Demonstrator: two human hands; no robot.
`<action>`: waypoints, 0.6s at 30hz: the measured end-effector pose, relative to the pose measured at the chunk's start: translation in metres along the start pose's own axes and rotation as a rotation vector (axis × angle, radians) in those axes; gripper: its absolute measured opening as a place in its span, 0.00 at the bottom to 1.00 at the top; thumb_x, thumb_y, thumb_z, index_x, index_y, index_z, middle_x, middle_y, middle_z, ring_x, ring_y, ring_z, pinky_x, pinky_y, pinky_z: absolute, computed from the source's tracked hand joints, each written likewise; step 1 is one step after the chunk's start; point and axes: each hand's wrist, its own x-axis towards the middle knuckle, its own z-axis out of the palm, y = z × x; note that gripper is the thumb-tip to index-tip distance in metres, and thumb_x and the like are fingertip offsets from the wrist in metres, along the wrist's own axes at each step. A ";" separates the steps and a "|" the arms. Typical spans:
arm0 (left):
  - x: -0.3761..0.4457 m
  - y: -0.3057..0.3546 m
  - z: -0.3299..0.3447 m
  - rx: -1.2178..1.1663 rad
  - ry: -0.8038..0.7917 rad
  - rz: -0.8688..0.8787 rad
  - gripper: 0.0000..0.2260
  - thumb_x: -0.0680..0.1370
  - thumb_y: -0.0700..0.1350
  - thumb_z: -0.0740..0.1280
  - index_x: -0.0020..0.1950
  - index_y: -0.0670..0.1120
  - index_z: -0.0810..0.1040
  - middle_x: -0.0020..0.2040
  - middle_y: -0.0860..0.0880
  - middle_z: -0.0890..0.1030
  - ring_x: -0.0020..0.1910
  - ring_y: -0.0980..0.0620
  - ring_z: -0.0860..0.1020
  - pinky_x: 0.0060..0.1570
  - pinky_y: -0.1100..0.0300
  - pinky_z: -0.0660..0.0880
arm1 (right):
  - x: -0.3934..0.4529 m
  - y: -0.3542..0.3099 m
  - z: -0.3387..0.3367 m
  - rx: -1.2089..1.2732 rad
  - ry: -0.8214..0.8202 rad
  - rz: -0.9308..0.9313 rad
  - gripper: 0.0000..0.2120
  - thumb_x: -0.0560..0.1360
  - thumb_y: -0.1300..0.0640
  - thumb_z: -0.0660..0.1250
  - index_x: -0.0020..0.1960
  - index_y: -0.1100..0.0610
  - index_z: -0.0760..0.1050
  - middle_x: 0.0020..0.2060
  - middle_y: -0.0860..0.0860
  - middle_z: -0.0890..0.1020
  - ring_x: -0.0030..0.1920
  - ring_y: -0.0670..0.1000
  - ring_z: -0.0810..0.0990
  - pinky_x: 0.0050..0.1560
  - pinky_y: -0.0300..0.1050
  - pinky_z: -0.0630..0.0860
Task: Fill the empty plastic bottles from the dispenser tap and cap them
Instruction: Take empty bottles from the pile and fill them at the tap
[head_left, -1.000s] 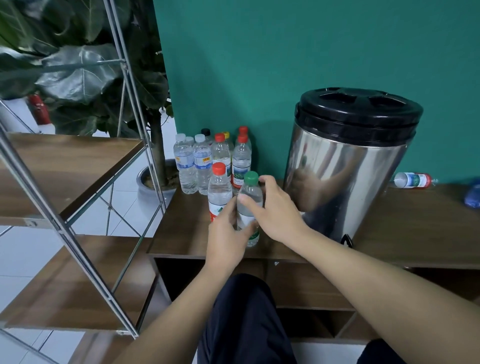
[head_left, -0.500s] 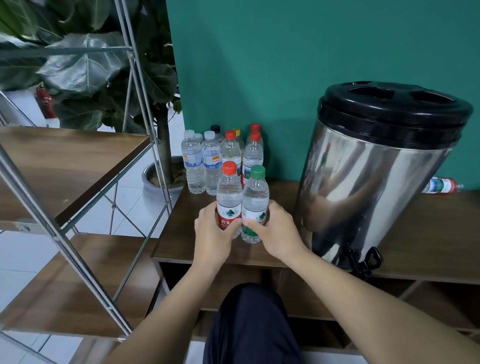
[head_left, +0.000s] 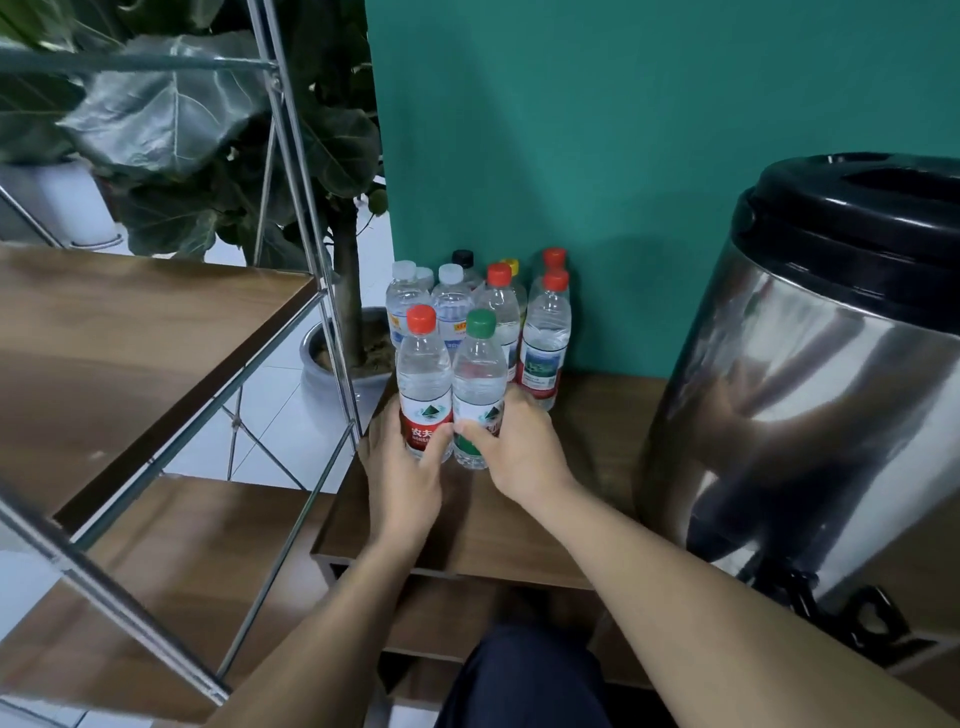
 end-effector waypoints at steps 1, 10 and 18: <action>0.006 -0.006 0.001 0.021 0.016 -0.002 0.22 0.84 0.57 0.76 0.77 0.58 0.76 0.68 0.58 0.83 0.69 0.50 0.81 0.69 0.38 0.78 | 0.005 -0.004 0.005 -0.009 -0.002 -0.003 0.25 0.78 0.42 0.78 0.67 0.56 0.77 0.60 0.54 0.83 0.58 0.56 0.83 0.59 0.54 0.81; 0.033 -0.024 0.016 0.013 0.148 -0.091 0.23 0.85 0.52 0.73 0.79 0.56 0.73 0.69 0.55 0.82 0.69 0.46 0.80 0.68 0.38 0.78 | 0.039 -0.015 0.034 -0.060 0.015 -0.017 0.28 0.79 0.40 0.77 0.66 0.61 0.76 0.62 0.57 0.82 0.61 0.59 0.82 0.60 0.53 0.79; 0.030 -0.014 0.021 0.088 0.164 -0.099 0.23 0.87 0.42 0.69 0.81 0.53 0.69 0.68 0.50 0.83 0.67 0.44 0.79 0.64 0.44 0.78 | 0.046 -0.023 0.038 -0.081 0.037 0.004 0.28 0.80 0.41 0.77 0.66 0.61 0.75 0.63 0.57 0.81 0.63 0.60 0.81 0.58 0.50 0.75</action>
